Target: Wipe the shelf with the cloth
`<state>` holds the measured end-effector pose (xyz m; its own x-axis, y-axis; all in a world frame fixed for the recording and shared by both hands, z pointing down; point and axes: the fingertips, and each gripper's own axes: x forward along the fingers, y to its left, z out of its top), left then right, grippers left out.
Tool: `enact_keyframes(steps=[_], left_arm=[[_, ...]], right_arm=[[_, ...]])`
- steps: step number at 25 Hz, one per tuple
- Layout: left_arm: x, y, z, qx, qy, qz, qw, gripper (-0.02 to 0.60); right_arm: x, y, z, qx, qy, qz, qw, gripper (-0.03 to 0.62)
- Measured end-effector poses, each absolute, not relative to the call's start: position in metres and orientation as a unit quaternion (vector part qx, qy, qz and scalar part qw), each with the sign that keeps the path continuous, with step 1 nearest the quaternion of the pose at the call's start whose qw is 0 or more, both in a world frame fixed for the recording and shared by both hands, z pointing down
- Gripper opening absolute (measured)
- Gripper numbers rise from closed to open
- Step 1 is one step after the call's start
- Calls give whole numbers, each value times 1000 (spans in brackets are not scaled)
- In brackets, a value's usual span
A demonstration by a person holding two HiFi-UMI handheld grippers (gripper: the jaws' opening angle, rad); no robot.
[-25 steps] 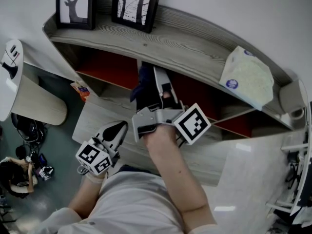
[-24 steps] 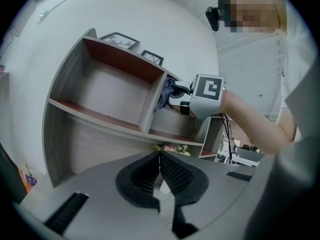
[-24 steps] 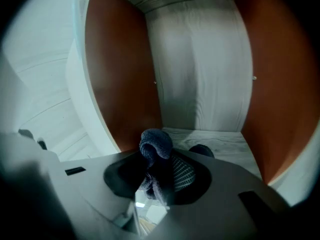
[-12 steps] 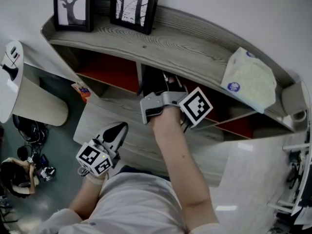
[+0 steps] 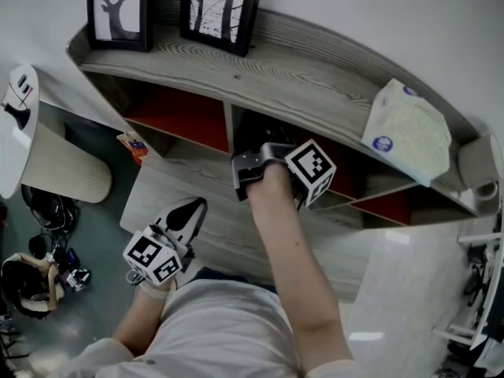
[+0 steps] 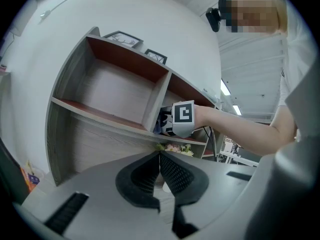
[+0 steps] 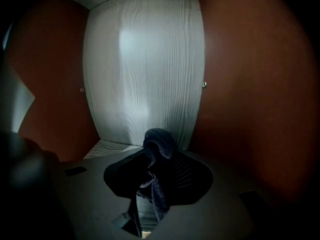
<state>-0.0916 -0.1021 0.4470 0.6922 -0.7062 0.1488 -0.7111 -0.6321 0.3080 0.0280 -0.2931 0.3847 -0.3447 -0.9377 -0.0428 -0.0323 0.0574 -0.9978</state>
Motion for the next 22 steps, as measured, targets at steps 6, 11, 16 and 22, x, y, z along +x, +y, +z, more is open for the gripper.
enact_keyframes(steps=[6,11,16,22], left_arm=[[-92,-100,448,903,-392,6,175,15],[-87,-96,448,905,-389,3,173,15],[-84,-93,448,906,-386,4,172,15],[-82,-92,446,907,-387,4,169,15]], right_arm=[[19,-271,386,-399,609,-560,395,106],[11,-244,387,-377,603,-570,412,106],[2,-222,376,-356,603,-578,419,106],[-8,-201,347,-311,641,-558,425,106]])
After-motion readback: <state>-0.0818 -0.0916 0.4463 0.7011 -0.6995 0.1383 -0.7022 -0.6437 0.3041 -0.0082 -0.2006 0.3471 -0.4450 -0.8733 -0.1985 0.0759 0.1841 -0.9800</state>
